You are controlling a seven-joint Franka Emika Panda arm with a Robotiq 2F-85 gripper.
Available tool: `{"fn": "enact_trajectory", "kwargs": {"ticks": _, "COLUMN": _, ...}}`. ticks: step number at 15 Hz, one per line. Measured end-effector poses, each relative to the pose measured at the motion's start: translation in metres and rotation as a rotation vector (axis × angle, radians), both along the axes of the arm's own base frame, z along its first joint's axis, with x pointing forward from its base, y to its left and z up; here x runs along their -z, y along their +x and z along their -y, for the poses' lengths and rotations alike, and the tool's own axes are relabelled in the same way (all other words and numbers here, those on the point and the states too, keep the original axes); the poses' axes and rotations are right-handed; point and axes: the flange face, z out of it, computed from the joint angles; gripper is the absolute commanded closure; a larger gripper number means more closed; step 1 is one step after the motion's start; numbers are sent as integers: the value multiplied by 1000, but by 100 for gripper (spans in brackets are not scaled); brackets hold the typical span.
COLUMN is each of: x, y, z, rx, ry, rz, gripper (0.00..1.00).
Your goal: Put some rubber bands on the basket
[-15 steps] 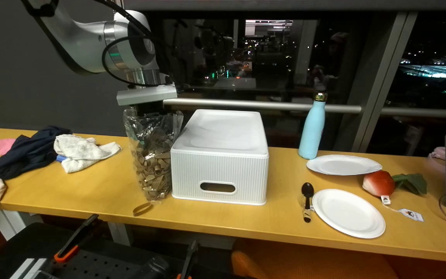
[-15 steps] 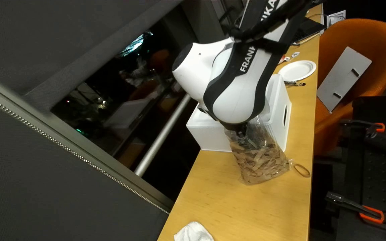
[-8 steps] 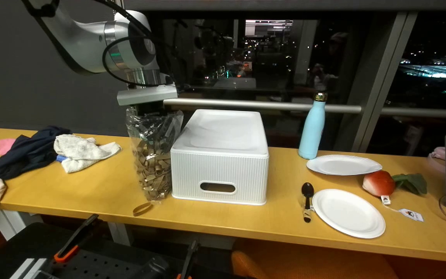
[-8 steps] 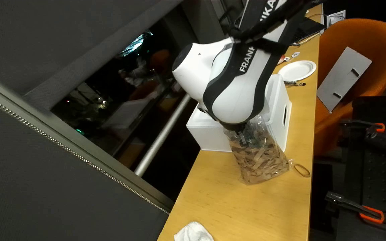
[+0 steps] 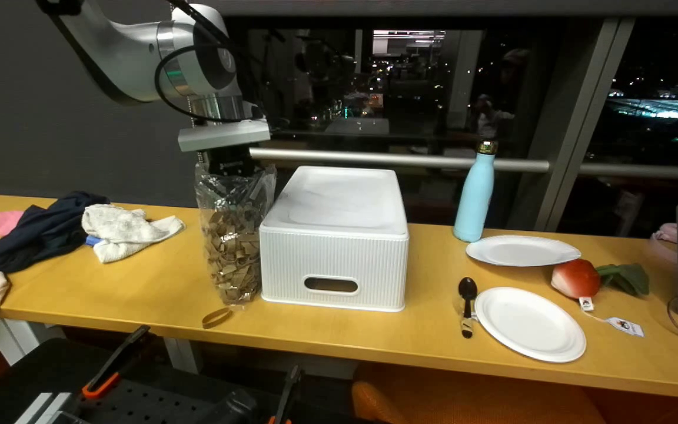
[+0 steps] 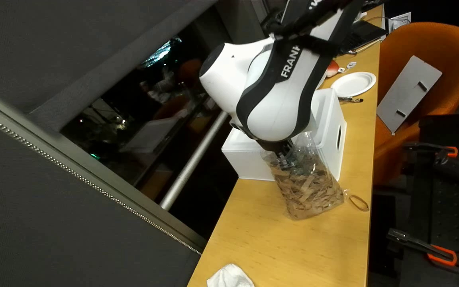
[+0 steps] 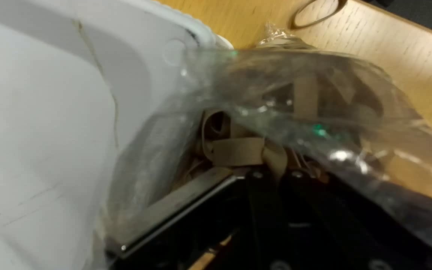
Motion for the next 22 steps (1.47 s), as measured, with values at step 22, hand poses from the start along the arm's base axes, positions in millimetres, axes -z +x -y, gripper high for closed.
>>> {"fn": "enact_trajectory", "kwargs": {"ticks": 22, "x": -139, "y": 27, "z": 16, "rx": 49, "ry": -2, "rz": 172, "gripper": 99}}
